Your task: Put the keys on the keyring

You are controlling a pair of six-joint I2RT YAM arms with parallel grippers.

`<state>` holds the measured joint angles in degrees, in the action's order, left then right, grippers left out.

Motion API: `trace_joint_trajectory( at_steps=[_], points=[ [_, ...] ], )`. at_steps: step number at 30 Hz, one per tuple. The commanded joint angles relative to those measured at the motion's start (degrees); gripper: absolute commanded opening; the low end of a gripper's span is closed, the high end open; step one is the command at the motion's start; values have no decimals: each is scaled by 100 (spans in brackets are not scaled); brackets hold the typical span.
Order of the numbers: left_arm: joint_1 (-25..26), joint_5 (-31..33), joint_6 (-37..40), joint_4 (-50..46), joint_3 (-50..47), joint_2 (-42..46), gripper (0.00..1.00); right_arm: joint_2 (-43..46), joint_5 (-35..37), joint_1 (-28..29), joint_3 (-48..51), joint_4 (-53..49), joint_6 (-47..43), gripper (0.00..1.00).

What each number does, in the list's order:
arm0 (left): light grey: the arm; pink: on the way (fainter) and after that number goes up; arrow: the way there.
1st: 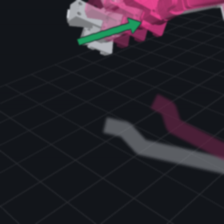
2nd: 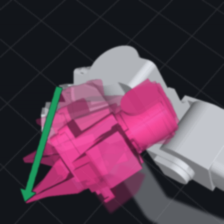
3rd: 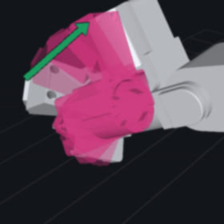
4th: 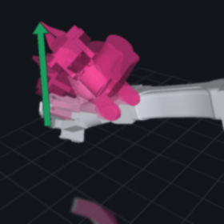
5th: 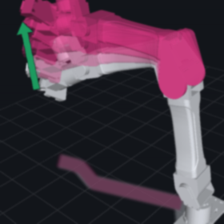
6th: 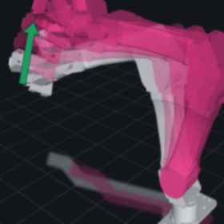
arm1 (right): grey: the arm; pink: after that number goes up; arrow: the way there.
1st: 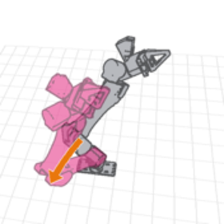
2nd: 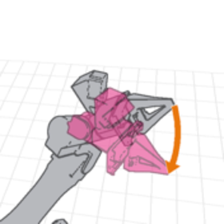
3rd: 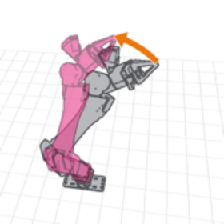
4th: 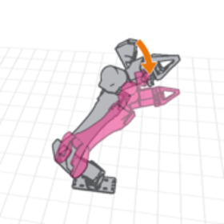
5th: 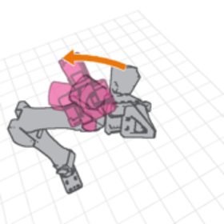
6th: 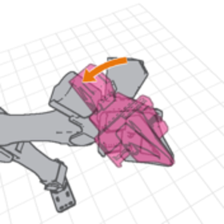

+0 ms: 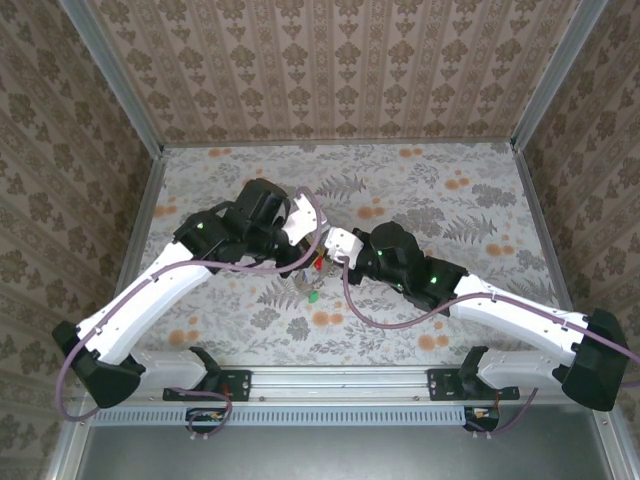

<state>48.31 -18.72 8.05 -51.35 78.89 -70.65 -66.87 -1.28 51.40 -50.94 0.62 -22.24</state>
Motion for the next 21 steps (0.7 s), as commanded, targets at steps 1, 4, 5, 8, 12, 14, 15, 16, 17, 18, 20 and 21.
trace_joint_trajectory(
  at_steps=[1, 4, 5, 8, 12, 14, 15, 16, 17, 18, 20, 21],
  points=[
    [351, 226, 932, -132, 107, 115, 0, 3, -284, 30, -133, 381, 556, 0],
    [455, 544, 1153, -172, 101, 139, 0, 7, -325, 30, -187, 359, 701, 0],
    [494, 621, 1236, -190, 107, 144, 0, 7, -327, 31, -195, 342, 723, 0],
    [517, 675, 1394, -248, 101, 133, 0, 27, -388, 29, -215, 350, 803, 0],
    [533, 763, 1568, -286, 34, 174, 0, 106, -436, 29, -124, 559, 845, 0],
    [530, 818, 1681, -330, 4, 224, 0, 154, -419, 36, -61, 646, 856, 0],
    [530, 819, 1739, -356, -12, 244, 0, 181, -404, 33, -31, 694, 868, 0],
    [530, 847, 1787, -367, -22, 281, 0, 207, -400, 30, -7, 755, 884, 0],
    [532, 833, 1839, -388, -25, 312, 0, 233, -387, 31, 31, 851, 929, 0],
    [530, 834, 1887, -397, -23, 339, 0, 260, -382, 33, 93, 996, 983, 0],
    [534, 833, 1926, -398, -1, 359, 0, 305, -408, 31, 224, 1327, 1088, 0],
    [534, 834, 1928, -398, 12, 368, 0, 323, -455, 32, 287, 1508, 1124, 0]
  ],
)
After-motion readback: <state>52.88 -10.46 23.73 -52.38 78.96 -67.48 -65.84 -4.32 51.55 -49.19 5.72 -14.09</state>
